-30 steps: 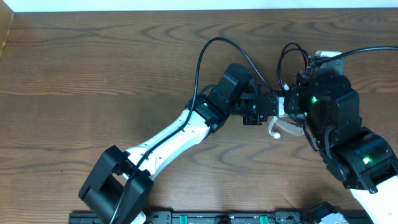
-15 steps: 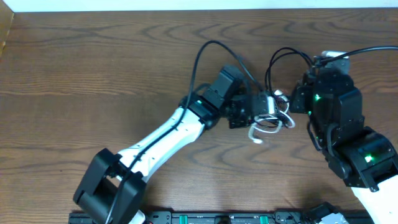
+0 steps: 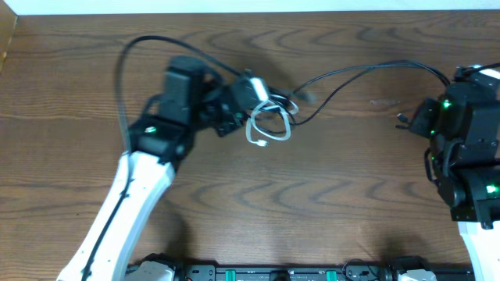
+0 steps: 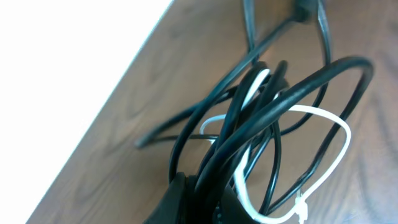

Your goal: Untangle cables

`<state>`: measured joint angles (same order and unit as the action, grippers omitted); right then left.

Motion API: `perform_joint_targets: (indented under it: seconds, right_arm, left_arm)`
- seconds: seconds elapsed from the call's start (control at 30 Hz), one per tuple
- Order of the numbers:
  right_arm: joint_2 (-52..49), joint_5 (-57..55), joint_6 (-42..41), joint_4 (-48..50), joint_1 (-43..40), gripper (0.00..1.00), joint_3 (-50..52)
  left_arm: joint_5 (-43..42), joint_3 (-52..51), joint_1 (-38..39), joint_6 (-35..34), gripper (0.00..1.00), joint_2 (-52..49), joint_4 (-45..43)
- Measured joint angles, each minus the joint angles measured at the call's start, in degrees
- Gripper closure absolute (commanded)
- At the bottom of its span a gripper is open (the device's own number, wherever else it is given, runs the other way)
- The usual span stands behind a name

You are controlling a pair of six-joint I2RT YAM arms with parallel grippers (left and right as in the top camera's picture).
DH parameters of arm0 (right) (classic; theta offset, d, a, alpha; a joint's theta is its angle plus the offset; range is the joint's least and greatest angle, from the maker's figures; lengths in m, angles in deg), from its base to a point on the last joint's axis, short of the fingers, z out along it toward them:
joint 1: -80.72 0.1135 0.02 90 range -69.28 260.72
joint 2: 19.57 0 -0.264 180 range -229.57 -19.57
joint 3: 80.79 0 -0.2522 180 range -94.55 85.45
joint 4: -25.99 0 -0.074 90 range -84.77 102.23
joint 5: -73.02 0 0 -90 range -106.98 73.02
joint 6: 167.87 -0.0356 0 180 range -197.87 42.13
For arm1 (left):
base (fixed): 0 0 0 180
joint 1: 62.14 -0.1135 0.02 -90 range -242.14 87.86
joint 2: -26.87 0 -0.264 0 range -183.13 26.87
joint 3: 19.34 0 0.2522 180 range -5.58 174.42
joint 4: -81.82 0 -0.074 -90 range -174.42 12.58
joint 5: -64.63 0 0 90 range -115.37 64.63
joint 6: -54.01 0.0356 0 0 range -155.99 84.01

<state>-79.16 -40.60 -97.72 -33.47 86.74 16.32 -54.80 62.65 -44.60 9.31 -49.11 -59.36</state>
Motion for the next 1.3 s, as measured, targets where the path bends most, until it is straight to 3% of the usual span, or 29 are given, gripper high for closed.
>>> perform_joint_targets:
  seconds: [0.23, 0.47, 0.67, 0.83, 1.07, 1.3]
  right_arm:
    - [0.0, 0.7, 0.2, -1.3, -6.2, 0.99, 0.0]
    - [0.2, 4.8, 1.0, -2.9, -14.1, 0.99, 0.0]
    - [0.7, 3.0, -3.2, -5.0, -27.4, 0.99, 0.0]
    - [1.2, 4.9, -7.9, -7.5, -35.3, 0.99, 0.0]
    - [1.9, 12.7, -9.7, -7.9, -40.0, 0.99, 0.0]
    - [1.8, 17.6, -8.4, -5.6, -41.9, 0.99, 0.0]
  left_arm:
    - [-0.3, 0.0, -10.4, -0.4, 0.93, 5.2, 0.7]
    - [-4.4, 0.0, -16.1, -2.1, 0.93, 7.9, -0.1]
    - [-3.2, 0.0, -28.1, -9.6, 0.93, 8.9, -6.9]
    - [-4.9, -0.1, -38.1, -21.6, 0.93, 9.1, -10.3]
    - [-13.6, 0.0, -43.0, -30.3, 0.93, 10.0, -12.6]
    - [-20.1, -0.1, -43.4, -32.1, 0.93, 9.5, -16.0]
